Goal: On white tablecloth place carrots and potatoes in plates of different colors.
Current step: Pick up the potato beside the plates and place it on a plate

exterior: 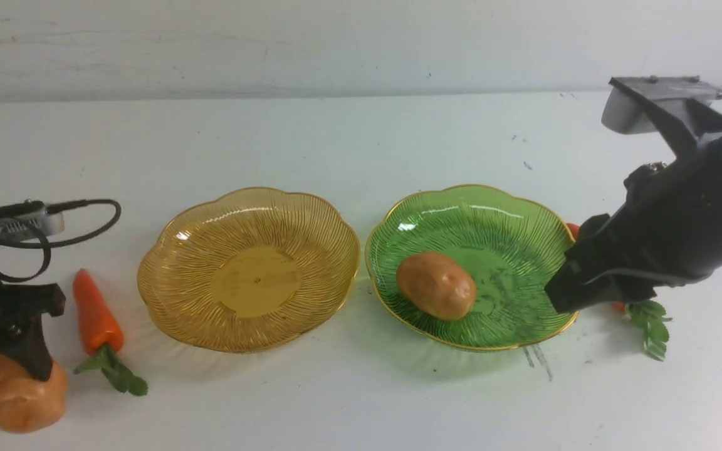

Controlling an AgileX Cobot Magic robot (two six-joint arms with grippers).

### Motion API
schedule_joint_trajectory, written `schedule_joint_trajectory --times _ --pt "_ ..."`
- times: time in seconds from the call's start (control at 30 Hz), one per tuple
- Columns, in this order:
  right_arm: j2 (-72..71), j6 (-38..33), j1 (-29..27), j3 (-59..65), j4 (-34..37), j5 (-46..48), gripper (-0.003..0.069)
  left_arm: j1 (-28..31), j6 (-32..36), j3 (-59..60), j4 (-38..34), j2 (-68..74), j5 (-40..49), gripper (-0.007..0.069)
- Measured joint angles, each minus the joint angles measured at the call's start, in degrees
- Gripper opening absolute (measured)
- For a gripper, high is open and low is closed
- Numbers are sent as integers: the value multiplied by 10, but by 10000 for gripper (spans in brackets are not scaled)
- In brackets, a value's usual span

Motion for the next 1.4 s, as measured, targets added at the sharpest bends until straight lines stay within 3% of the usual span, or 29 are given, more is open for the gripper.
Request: schedule_joint_trajectory --times 0.13,0.27,0.43,0.6,0.9,1.17,1.4 --pt "0 -9 0 0 0 0 244 -35 26 -10 -56 -22 -20 386" --pt "0 -19 0 0 -5 -3 244 -160 31 -85 -133 -7 -61 384" --pt "0 -22 0 0 -27 -3 244 -282 20 -184 -148 67 -95 385" --pt "-11 9 0 0 -108 -4 244 -376 -5 -341 -149 202 -102 385" --pt "-70 71 0 0 -200 -11 244 -466 -18 -550 -152 374 -98 384" --pt "-88 75 0 0 -213 -10 244 -475 -14 -580 -145 426 -102 391" --pt "-88 79 0 0 -213 -10 244 -476 -12 -583 -151 431 -97 652"
